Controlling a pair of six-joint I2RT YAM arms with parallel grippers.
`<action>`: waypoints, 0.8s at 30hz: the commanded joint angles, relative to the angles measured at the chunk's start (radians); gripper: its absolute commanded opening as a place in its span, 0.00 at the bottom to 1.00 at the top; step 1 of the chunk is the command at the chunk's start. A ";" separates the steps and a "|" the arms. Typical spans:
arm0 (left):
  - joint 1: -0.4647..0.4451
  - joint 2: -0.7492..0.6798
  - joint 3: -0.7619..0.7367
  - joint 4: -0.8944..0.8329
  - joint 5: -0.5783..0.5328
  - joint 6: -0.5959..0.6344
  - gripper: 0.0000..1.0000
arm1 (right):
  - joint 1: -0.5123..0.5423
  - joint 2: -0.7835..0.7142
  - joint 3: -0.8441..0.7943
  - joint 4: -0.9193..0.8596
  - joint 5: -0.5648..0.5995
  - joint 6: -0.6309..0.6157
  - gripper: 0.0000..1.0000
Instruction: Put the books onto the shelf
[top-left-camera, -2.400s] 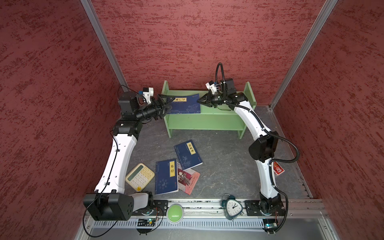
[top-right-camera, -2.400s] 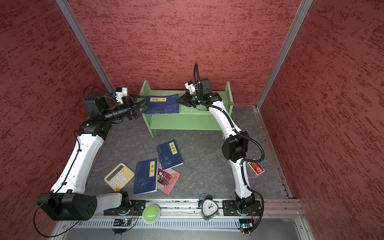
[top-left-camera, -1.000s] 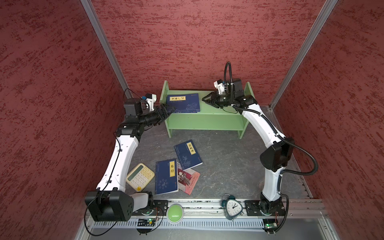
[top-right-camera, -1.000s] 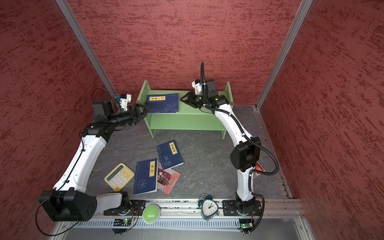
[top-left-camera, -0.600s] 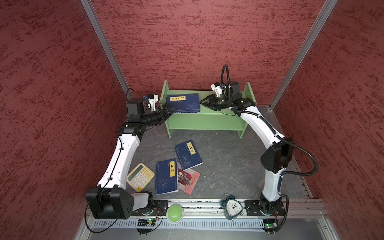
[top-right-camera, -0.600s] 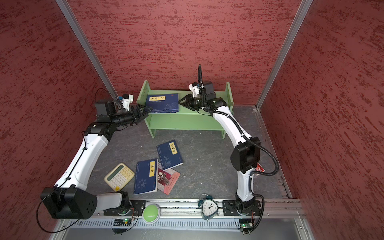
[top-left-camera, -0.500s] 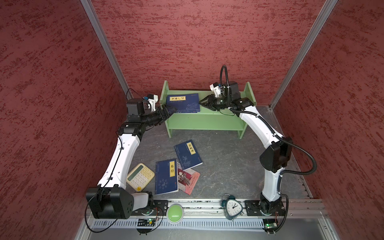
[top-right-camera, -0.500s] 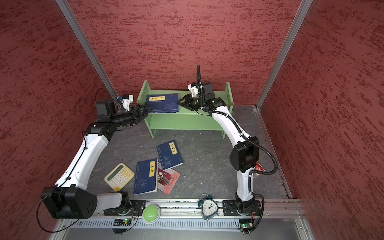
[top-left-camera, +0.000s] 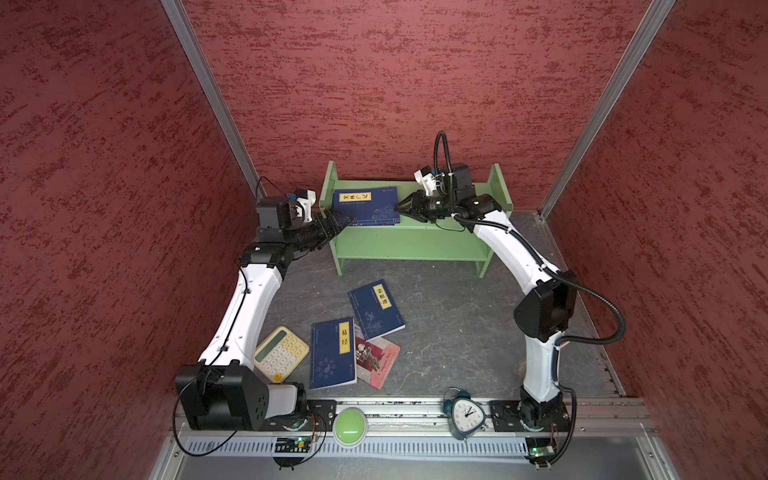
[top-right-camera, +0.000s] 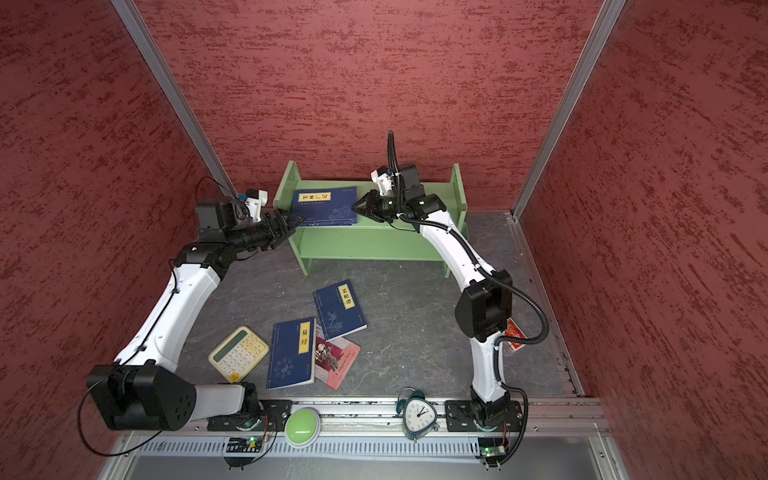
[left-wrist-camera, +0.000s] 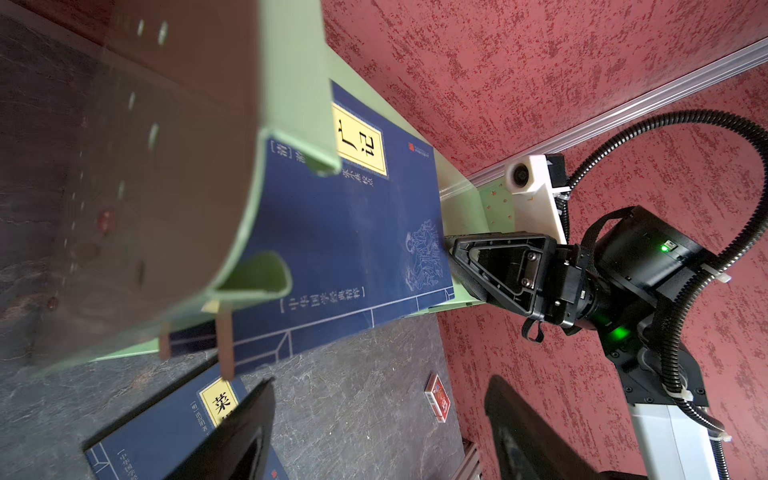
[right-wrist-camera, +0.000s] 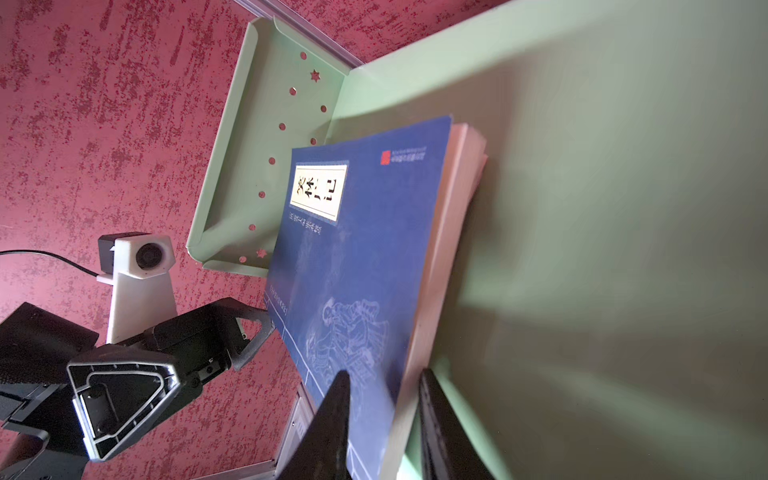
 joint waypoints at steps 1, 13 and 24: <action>0.005 0.009 0.014 0.026 -0.017 0.026 0.80 | 0.011 0.016 0.041 -0.007 -0.009 -0.011 0.27; 0.034 0.021 0.020 0.046 -0.021 0.023 0.80 | 0.016 0.024 0.053 -0.008 -0.009 -0.009 0.24; 0.048 0.015 0.020 0.049 -0.004 0.011 0.80 | 0.019 0.063 0.122 -0.035 -0.013 -0.008 0.24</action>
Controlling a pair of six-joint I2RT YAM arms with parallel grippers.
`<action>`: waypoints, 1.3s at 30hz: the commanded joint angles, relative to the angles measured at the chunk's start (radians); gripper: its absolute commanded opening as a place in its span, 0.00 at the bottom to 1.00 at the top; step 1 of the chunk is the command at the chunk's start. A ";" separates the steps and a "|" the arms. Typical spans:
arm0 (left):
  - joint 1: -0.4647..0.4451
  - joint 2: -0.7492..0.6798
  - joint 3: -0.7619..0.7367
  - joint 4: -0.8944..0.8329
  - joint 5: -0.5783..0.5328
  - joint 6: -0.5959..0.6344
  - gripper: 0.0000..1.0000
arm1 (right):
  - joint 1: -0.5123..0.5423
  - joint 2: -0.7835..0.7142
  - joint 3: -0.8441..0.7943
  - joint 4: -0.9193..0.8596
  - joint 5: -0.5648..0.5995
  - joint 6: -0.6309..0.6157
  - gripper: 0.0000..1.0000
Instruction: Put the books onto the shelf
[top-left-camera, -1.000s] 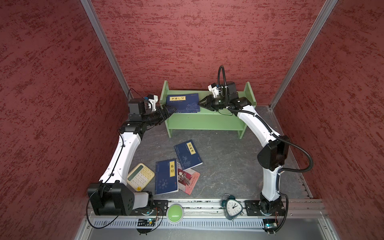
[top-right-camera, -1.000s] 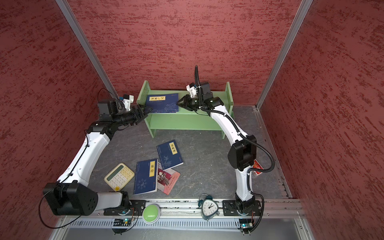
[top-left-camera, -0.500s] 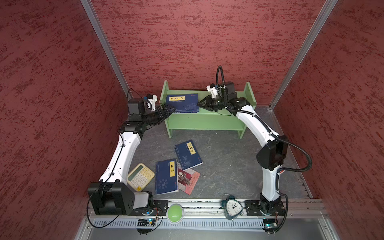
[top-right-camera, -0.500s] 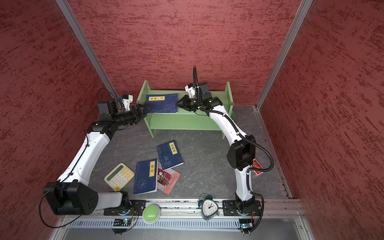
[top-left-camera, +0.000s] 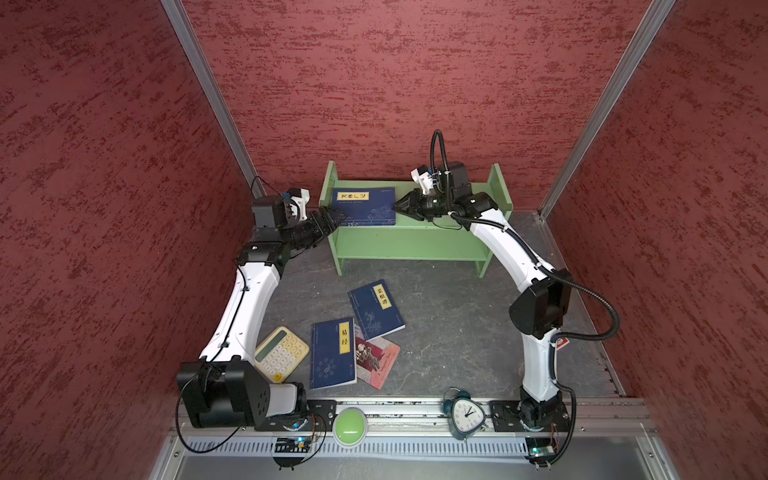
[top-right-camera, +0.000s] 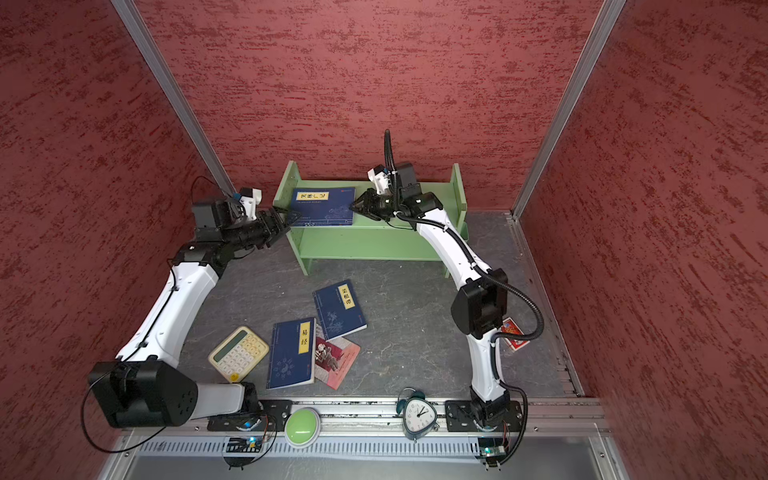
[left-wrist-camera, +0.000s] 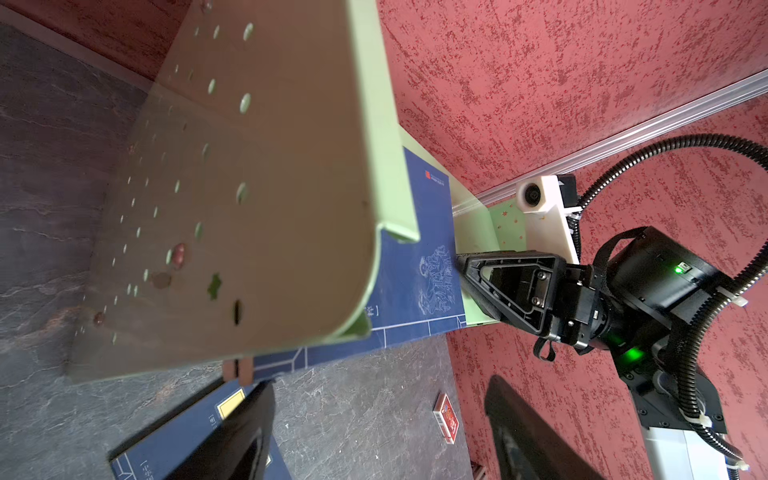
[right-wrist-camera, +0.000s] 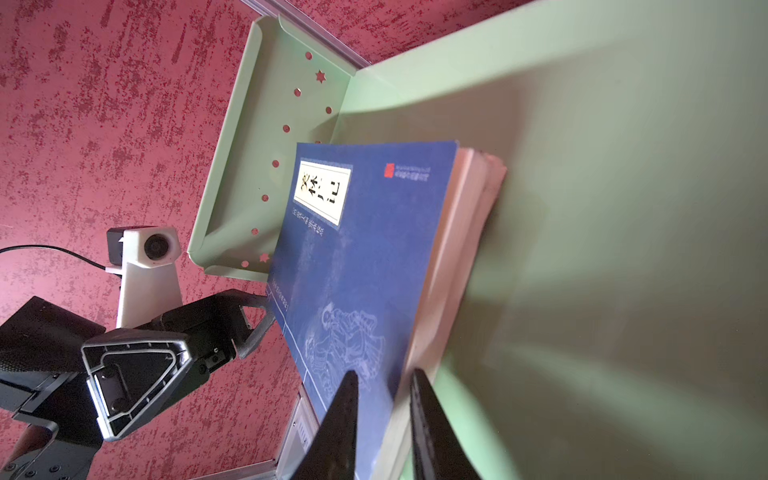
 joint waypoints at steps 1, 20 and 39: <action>0.008 -0.001 0.020 0.026 0.010 0.012 0.80 | 0.013 0.020 0.052 -0.013 -0.010 -0.008 0.24; 0.026 0.004 0.025 0.027 0.027 0.003 0.80 | 0.022 0.057 0.114 -0.042 -0.022 -0.002 0.24; 0.046 -0.094 0.018 -0.087 0.156 -0.084 0.81 | 0.024 -0.078 0.175 -0.189 0.319 -0.118 0.43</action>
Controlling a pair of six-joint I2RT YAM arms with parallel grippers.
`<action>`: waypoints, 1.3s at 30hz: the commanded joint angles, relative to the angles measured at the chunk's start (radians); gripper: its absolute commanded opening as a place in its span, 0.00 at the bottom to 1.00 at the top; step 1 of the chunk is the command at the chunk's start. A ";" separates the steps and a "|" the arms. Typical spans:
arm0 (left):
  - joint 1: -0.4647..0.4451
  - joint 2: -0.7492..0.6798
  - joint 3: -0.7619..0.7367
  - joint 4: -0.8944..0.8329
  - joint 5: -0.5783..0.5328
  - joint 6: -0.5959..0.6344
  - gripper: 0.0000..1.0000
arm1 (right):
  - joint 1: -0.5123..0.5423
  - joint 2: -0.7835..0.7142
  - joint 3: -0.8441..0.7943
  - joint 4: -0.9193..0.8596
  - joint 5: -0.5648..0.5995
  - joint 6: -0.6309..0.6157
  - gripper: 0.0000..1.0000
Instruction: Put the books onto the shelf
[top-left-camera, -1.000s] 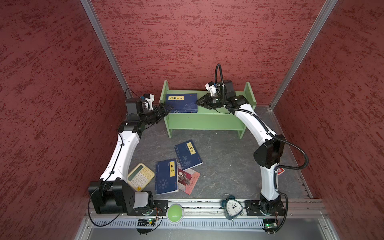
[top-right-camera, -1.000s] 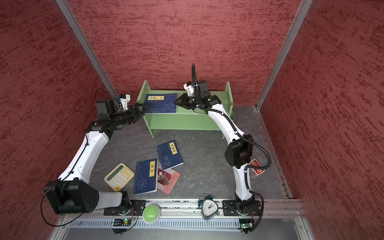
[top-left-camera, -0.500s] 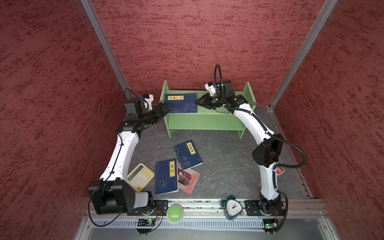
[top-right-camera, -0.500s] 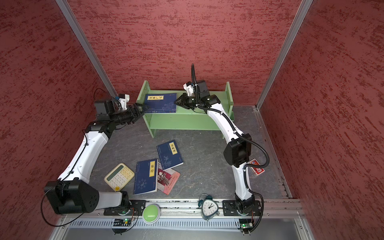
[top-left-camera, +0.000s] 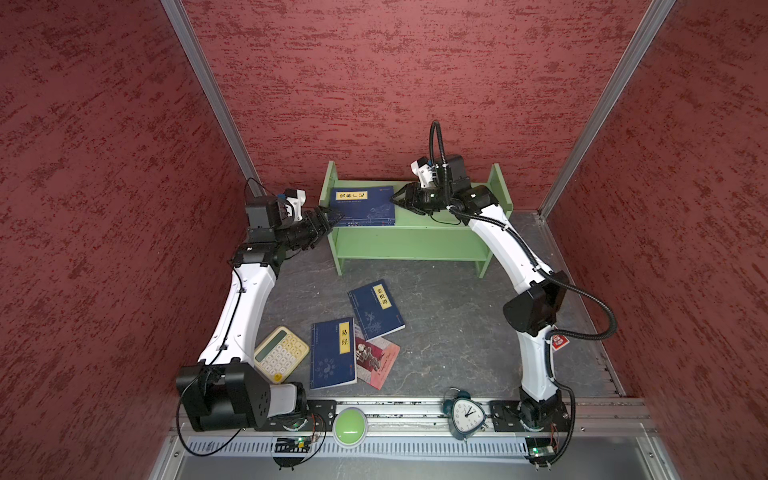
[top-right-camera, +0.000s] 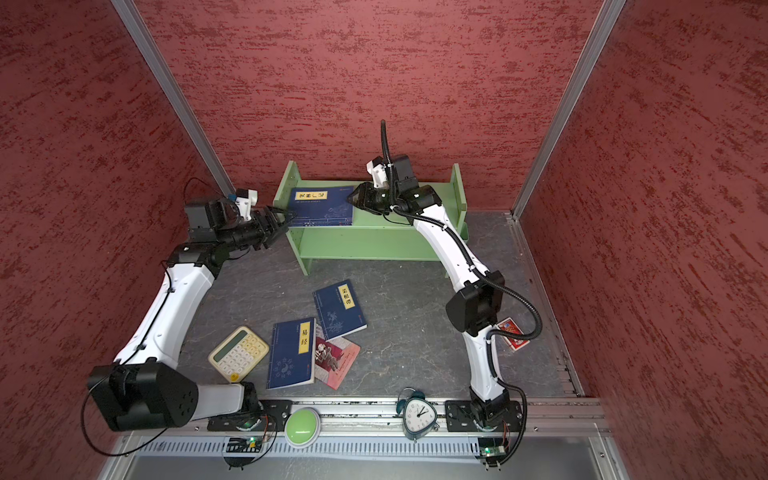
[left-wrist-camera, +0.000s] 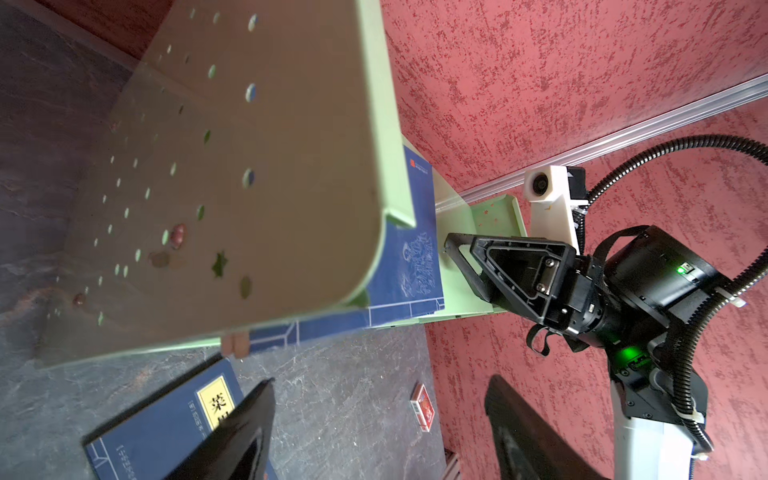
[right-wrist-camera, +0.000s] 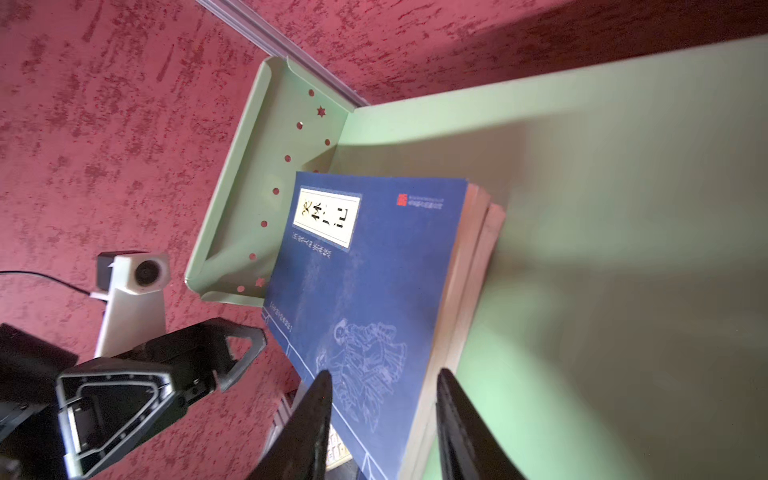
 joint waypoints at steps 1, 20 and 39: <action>0.009 -0.084 0.013 -0.070 0.078 -0.027 0.81 | 0.004 -0.143 -0.025 -0.039 0.175 -0.075 0.44; -0.205 -0.169 -0.443 -0.227 -0.171 0.165 0.99 | 0.165 -0.980 -1.361 0.510 0.184 0.046 0.60; -0.200 0.085 -0.573 0.042 -0.203 0.155 0.99 | 0.300 -0.631 -1.662 1.007 0.243 0.178 0.62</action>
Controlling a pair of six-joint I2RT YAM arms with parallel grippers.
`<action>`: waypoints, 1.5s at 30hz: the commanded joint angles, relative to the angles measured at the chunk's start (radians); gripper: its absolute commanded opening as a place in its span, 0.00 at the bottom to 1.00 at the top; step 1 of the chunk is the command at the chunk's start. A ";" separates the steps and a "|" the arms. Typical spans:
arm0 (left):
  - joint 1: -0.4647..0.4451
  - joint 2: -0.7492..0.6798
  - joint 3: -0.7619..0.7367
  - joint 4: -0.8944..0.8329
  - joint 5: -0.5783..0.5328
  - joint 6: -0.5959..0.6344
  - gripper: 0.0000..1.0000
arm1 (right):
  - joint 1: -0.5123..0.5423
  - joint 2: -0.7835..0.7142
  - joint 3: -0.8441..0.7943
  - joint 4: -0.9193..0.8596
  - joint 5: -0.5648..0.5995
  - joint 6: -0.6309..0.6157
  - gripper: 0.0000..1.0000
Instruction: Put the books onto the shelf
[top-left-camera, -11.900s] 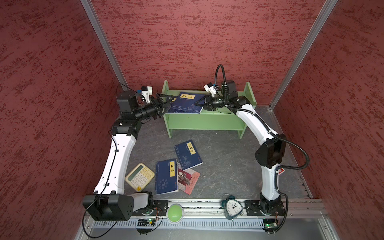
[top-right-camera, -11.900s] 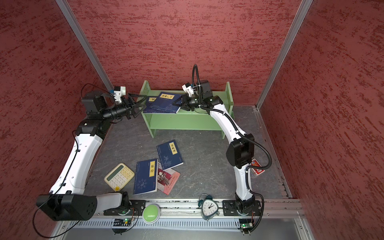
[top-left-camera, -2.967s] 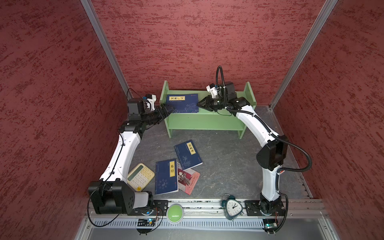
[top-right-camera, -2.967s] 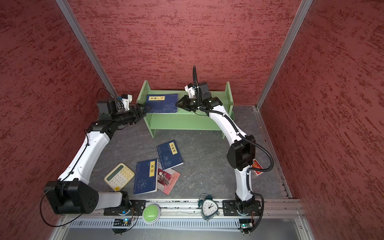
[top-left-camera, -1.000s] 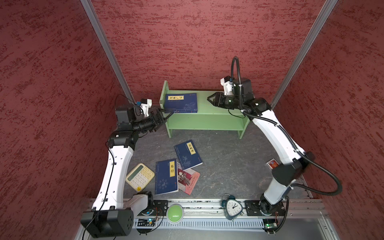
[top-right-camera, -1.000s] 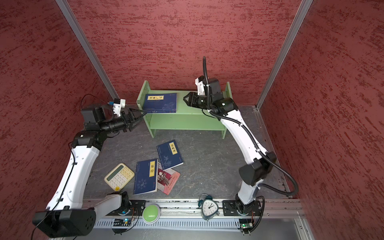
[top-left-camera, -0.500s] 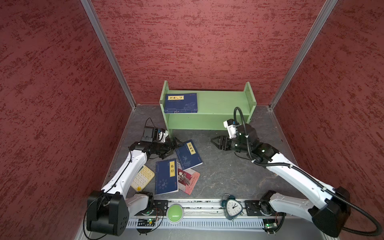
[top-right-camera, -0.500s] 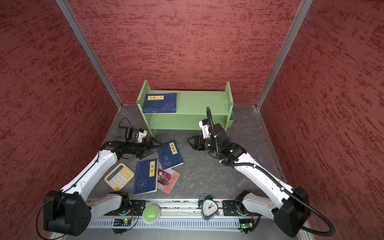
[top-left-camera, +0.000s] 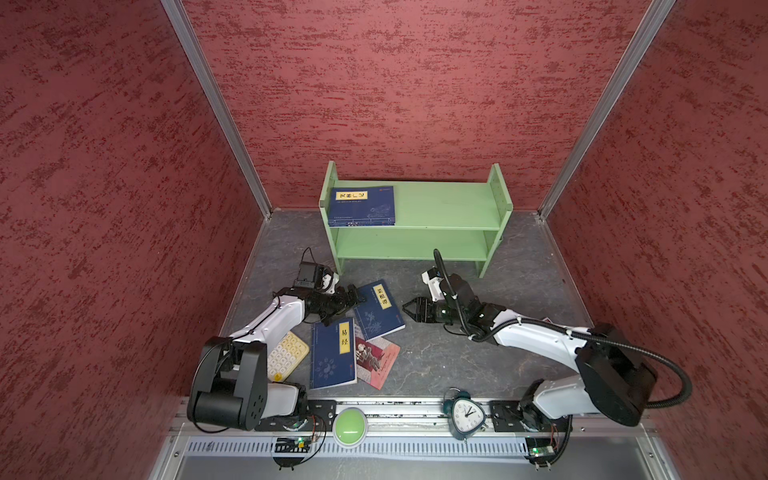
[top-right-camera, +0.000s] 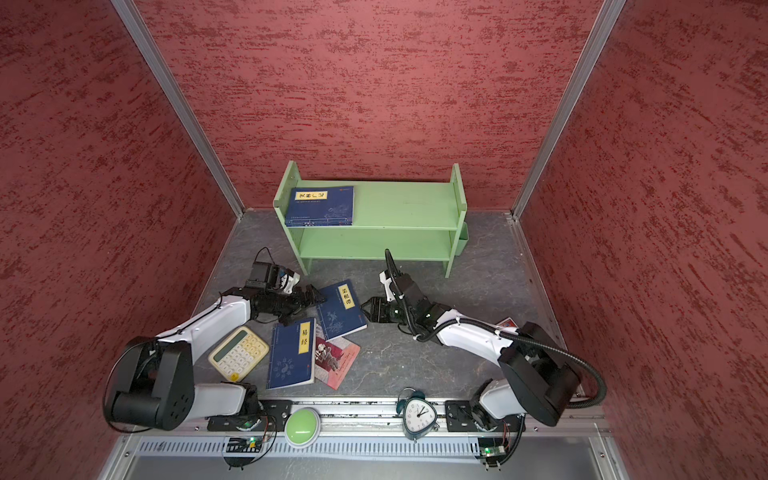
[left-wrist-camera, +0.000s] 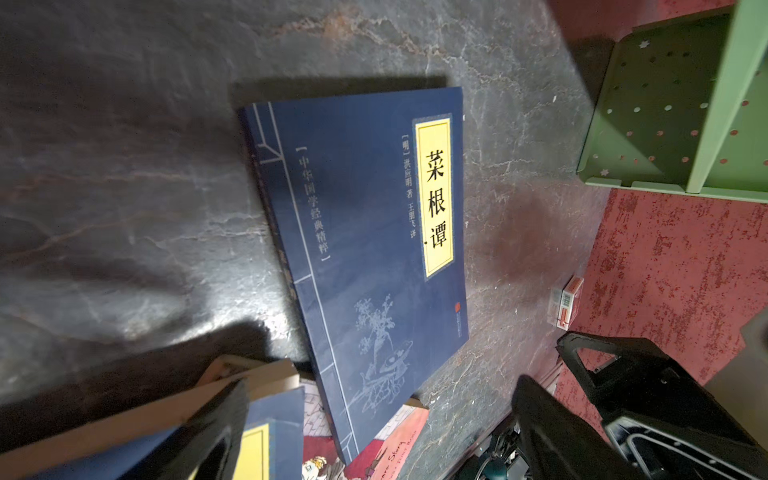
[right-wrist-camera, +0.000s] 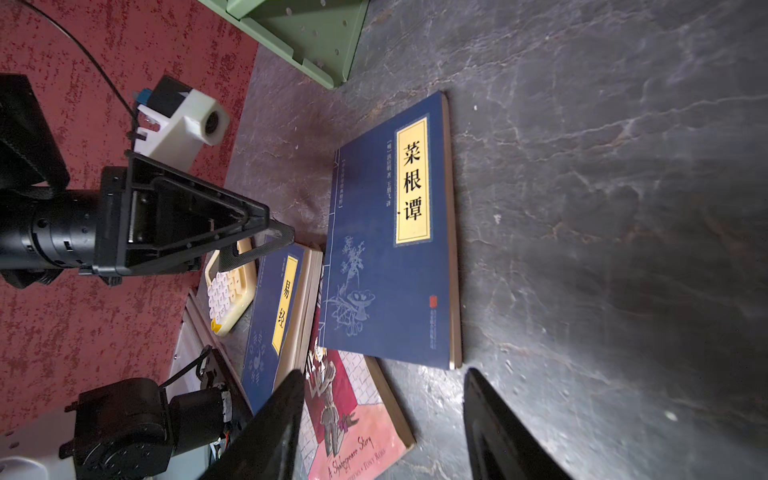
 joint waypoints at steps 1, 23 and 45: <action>-0.001 0.031 0.023 0.047 0.000 0.005 0.99 | 0.008 0.053 -0.013 0.134 0.028 0.023 0.62; -0.043 0.196 0.084 0.057 0.038 0.023 0.98 | 0.009 0.322 0.193 0.030 0.006 -0.061 0.61; -0.052 0.256 0.103 0.206 0.205 -0.035 0.92 | 0.002 0.442 0.290 -0.033 -0.051 -0.068 0.59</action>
